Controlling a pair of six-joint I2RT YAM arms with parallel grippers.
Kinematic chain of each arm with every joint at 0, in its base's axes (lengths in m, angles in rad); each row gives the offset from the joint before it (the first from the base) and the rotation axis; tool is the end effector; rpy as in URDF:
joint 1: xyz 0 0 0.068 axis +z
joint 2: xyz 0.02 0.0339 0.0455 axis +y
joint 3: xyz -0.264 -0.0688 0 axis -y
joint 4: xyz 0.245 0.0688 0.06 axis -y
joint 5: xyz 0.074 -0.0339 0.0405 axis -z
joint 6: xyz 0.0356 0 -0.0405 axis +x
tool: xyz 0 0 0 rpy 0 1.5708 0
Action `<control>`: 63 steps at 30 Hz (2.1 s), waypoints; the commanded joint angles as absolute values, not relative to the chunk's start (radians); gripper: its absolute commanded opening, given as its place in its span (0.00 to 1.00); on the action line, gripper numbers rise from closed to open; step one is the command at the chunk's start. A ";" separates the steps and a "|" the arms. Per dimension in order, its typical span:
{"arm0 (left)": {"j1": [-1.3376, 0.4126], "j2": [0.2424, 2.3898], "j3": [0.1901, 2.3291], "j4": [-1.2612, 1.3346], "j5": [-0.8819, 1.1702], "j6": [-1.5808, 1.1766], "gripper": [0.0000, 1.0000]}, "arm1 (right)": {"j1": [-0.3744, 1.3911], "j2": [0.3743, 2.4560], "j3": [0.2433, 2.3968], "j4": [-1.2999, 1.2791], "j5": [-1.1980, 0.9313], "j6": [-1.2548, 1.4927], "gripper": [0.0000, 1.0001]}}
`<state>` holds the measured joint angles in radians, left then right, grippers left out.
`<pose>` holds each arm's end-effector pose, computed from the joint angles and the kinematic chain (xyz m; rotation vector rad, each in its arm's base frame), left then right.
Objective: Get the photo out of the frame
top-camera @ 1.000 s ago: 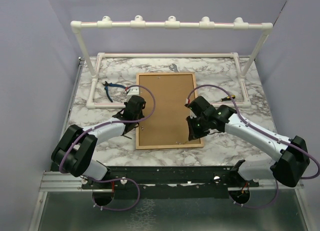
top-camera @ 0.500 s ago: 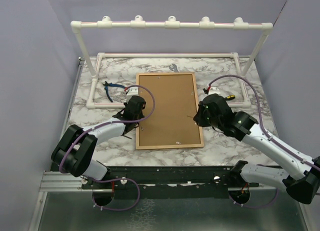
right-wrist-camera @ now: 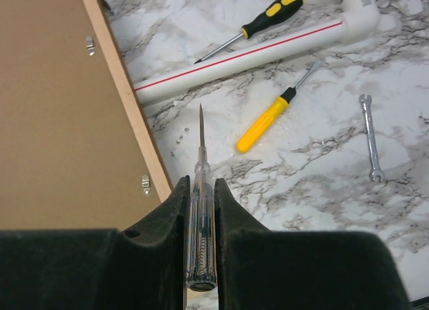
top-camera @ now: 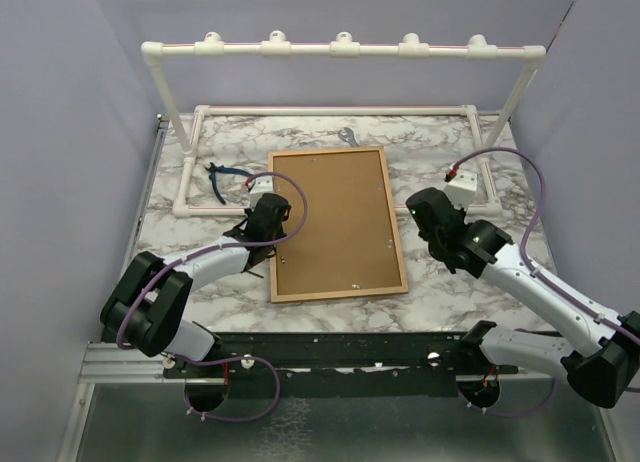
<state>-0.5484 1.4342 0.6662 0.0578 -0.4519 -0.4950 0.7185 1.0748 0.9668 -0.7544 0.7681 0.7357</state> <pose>0.2491 -0.1339 0.1789 -0.1722 2.1916 -0.0644 0.1738 0.1191 0.3033 0.3362 2.1246 -0.1194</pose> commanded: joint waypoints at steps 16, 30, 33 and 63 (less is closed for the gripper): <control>-0.529 1.368 0.685 0.070 -0.444 -0.514 0.18 | 0.696 1.404 1.015 -0.733 0.952 0.780 0.01; -0.529 1.305 0.643 0.045 -0.466 -0.532 0.34 | 0.536 1.526 1.020 -0.592 0.819 0.678 0.01; -0.528 1.281 0.622 0.045 -0.470 -0.543 0.39 | 0.535 1.545 1.016 -0.601 0.861 0.705 0.01; -0.520 1.160 0.508 0.093 -0.421 -0.557 0.53 | 0.519 1.619 1.002 -0.454 0.717 0.536 0.51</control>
<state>-0.5285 1.1751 0.5156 0.0883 -0.4561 -0.5285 0.5247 1.6958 1.0317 -0.5430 0.8207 0.5785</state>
